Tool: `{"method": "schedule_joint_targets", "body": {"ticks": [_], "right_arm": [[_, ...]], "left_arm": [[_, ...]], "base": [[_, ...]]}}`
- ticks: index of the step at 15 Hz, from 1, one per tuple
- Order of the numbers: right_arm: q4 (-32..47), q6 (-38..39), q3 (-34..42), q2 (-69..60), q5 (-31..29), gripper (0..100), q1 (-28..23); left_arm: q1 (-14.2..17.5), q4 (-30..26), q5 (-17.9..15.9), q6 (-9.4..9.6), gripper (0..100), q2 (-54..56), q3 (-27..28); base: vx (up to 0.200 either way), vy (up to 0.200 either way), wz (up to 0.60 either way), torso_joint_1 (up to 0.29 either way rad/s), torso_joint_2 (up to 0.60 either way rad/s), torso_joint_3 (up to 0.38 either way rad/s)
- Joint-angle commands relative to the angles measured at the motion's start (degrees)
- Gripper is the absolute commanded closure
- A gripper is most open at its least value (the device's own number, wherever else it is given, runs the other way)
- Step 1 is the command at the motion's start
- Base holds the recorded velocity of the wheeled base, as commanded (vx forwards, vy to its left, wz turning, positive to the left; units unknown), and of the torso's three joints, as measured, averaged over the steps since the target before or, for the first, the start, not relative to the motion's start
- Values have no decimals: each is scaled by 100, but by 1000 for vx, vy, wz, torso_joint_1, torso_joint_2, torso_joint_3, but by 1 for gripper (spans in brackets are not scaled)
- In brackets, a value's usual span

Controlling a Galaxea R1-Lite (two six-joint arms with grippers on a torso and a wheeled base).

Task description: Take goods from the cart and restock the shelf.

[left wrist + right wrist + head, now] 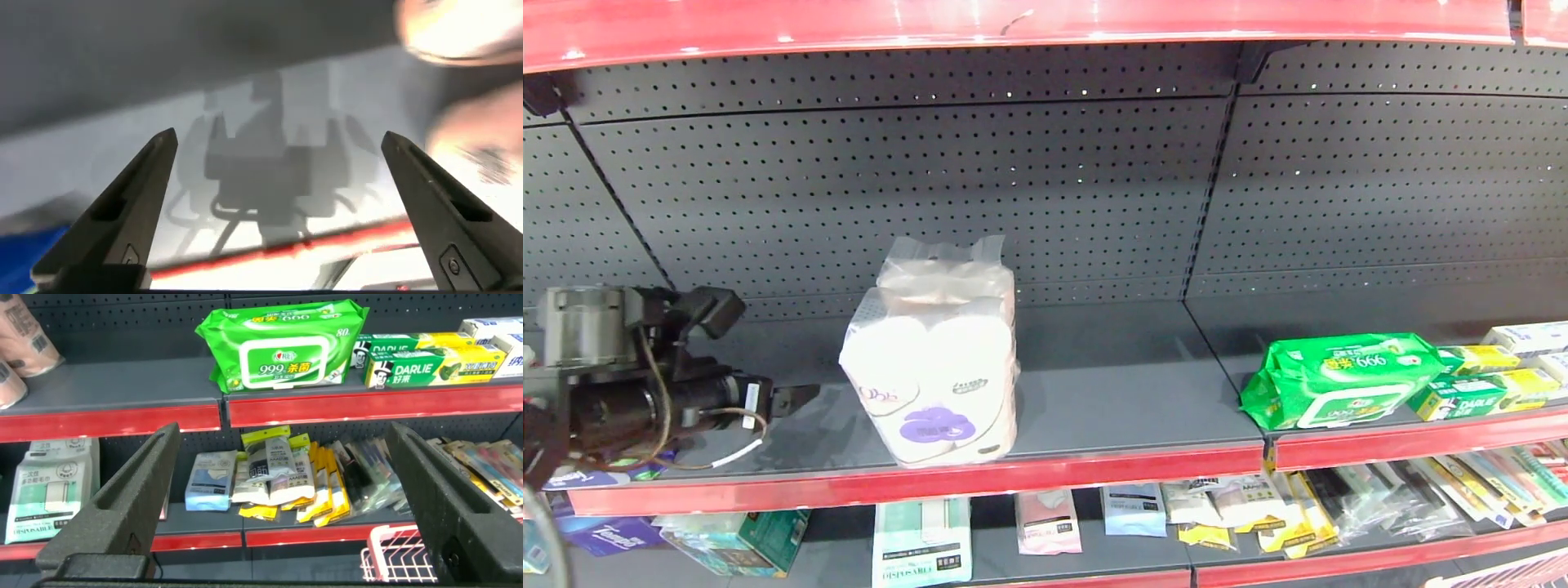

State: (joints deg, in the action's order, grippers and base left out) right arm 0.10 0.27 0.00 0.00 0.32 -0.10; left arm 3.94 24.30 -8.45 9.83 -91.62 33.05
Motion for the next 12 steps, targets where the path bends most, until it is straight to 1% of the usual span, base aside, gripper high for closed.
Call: {"method": "schedule_joint_targets", "body": {"ticks": [1,2,3,4,5,6,7,8,10,11,12], "right_arm": [[-1,0,0,9,3,0,1],[-1,0,0,9,3,0,1],[-1,0,0,9,3,0,1],[-1,0,0,9,3,0,1],[-1,0,0,9,3,0,1],[-1,0,0,9,3,0,1],[-1,0,0,9,3,0,1],[-1,0,0,9,3,0,1],[-1,0,0,9,3,0,1],[-1,0,0,9,3,0,1],[-1,0,0,9,3,0,1]], "left_arm": [[46,-663,-412,37,0,2966,-1037],[-139,-1094,-570,72,0,4285,-1380],[-139,-1516,-676,46,0,5304,-1573],[-139,-2043,-737,-86,0,6341,-1696],[-174,-2764,-772,-279,0,7352,-1828],[-183,-3361,-781,-359,0,8090,-1934],[-209,-4126,-720,-402,0,8925,-2013],[-420,-4258,-526,-473,0,9154,-2101],[-394,-4205,-87,-613,0,9154,-2347],[-403,-4064,-148,-736,0,9127,-2400],[-403,-4056,-184,-736,0,9136,-2400]], "base": [[0,0,0,0,0,0],[0,0,0,0,0,0],[0,0,0,0,0,0],[0,0,0,0,0,0],[0,0,0,0,0,0],[0,0,0,0,0,0],[0,0,0,0,0,0],[0,0,0,0,0,0],[0,0,0,0,0,0],[0,0,0,0,0,0],[0,0,0,0,0,0]]}}
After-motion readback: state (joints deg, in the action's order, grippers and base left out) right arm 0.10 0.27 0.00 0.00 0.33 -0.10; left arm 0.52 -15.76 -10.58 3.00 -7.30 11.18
